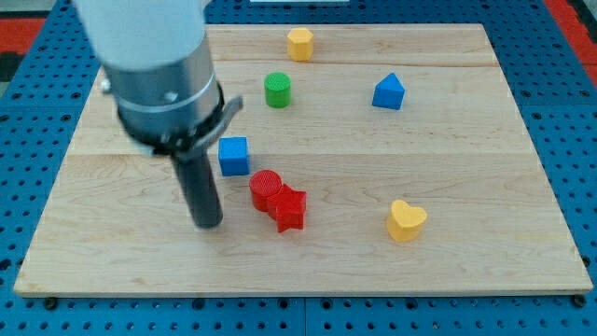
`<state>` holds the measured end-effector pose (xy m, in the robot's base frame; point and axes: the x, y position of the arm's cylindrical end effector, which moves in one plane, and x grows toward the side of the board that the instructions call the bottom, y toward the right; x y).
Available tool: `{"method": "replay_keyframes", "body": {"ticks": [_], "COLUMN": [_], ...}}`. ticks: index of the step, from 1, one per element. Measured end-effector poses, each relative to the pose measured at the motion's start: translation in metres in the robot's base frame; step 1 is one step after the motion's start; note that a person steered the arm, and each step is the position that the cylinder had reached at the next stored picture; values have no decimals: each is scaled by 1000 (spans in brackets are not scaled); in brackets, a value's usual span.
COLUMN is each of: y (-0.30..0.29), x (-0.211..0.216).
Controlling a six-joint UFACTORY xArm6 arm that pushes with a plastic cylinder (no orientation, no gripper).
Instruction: Push the yellow heart closer to the red star
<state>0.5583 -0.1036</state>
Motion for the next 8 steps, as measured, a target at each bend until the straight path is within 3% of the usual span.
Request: {"method": "replay_keyframes", "body": {"ticks": [1, 2, 4, 6, 8], "y": [54, 162, 221, 255, 185], "x": [43, 44, 18, -23, -45]}}
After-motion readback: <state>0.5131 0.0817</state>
